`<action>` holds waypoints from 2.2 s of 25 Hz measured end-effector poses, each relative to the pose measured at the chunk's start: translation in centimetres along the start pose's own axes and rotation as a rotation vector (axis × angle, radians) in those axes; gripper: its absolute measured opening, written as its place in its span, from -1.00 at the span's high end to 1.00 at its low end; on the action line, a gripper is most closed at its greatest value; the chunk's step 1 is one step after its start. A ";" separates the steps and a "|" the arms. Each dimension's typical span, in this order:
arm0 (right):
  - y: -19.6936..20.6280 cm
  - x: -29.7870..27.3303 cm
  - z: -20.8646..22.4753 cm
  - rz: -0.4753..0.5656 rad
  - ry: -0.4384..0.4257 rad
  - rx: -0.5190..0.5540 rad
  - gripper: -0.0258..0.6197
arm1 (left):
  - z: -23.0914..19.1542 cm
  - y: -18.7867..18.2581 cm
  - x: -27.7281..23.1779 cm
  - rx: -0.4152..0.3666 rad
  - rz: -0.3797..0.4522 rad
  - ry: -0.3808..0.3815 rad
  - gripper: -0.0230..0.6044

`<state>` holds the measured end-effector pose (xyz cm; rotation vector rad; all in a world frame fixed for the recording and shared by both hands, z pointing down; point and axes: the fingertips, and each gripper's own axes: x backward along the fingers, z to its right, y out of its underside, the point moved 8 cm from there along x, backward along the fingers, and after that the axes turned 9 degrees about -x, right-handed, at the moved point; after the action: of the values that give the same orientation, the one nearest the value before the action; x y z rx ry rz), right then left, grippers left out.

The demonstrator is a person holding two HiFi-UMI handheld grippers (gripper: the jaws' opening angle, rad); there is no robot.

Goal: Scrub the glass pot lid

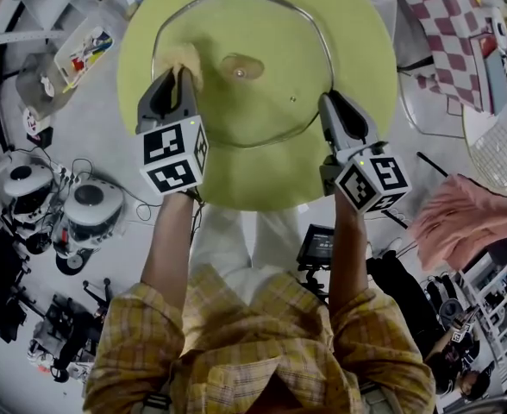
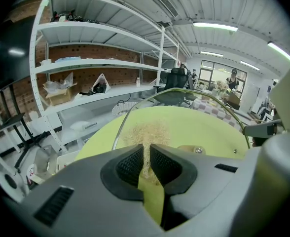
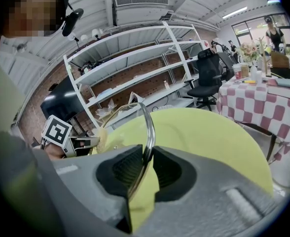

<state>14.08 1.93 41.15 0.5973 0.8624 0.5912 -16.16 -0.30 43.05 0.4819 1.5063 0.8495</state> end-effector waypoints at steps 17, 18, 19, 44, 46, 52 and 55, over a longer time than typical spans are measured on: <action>0.1 0.0 0.0 -0.005 -0.009 0.003 0.72 | 3.3 0.6 -0.2 -0.027 -0.016 0.081 0.79; 0.1 -0.1 0.0 -0.005 -0.009 0.003 0.72 | 3.6 0.6 -0.2 -0.028 -0.017 0.084 0.79; 0.1 -0.1 0.1 -0.006 -0.010 0.003 0.72 | 3.8 0.7 -0.2 -0.028 -0.018 0.088 0.79; 0.1 -0.1 0.3 -0.009 -0.022 0.005 0.72 | 9.4 1.0 0.1 -0.036 -0.030 0.210 0.79; 0.1 -0.1 0.5 -0.008 -0.024 0.005 0.72 | 9.9 0.9 -0.1 -0.031 -0.026 0.215 0.79; 0.1 -0.2 0.4 -0.008 -0.025 0.002 0.72 | 12.3 0.2 -0.2 -0.056 -0.013 0.283 0.79; 0.0 -0.3 0.6 -0.010 -0.028 0.001 0.72 | 13.3 -0.2 -0.4 -0.049 -0.007 0.297 0.79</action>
<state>14.42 1.61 41.57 0.6006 0.8388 0.5725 -3.17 2.26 43.89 0.3226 1.7521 0.9822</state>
